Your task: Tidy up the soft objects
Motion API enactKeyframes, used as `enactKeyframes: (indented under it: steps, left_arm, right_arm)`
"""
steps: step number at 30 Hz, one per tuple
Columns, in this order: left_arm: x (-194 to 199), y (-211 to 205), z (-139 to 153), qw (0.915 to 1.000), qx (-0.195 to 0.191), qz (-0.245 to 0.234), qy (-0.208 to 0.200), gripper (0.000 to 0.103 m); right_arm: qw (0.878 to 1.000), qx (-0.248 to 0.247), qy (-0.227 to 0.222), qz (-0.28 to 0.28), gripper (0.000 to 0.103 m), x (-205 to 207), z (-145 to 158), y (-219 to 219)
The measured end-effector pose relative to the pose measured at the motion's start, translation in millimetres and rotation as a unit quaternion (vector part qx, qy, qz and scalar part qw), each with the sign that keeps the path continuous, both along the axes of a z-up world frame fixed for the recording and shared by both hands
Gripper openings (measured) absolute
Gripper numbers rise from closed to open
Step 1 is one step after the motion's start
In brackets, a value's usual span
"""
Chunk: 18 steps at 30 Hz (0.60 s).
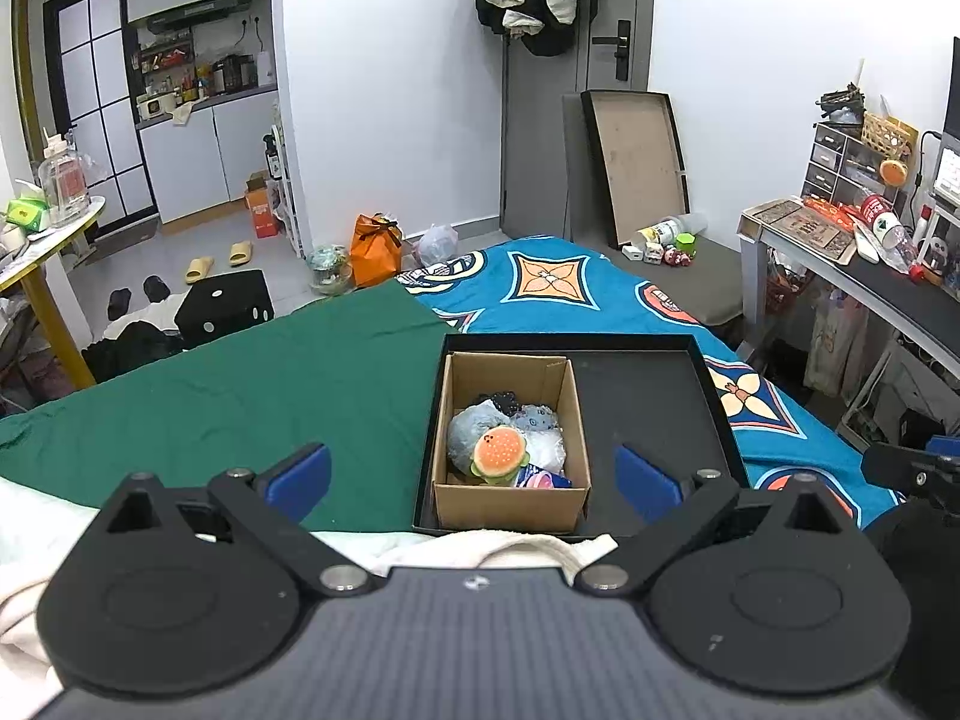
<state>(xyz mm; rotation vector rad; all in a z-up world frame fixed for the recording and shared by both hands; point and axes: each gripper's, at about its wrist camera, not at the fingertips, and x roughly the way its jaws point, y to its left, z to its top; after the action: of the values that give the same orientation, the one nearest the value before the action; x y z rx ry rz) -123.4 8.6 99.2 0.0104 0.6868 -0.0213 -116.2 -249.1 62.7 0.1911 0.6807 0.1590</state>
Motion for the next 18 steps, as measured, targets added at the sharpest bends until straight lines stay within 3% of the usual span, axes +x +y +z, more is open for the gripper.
enactKeyframes:
  steps: [18]
  left_arm:
    - [-0.2,-0.1,-2.7,1.0000,-0.002,0.001,0.003,0.100]
  right_arm:
    - [1.000,-0.002,0.002,-0.003,0.103,-1.7,-1.9,-1.8]
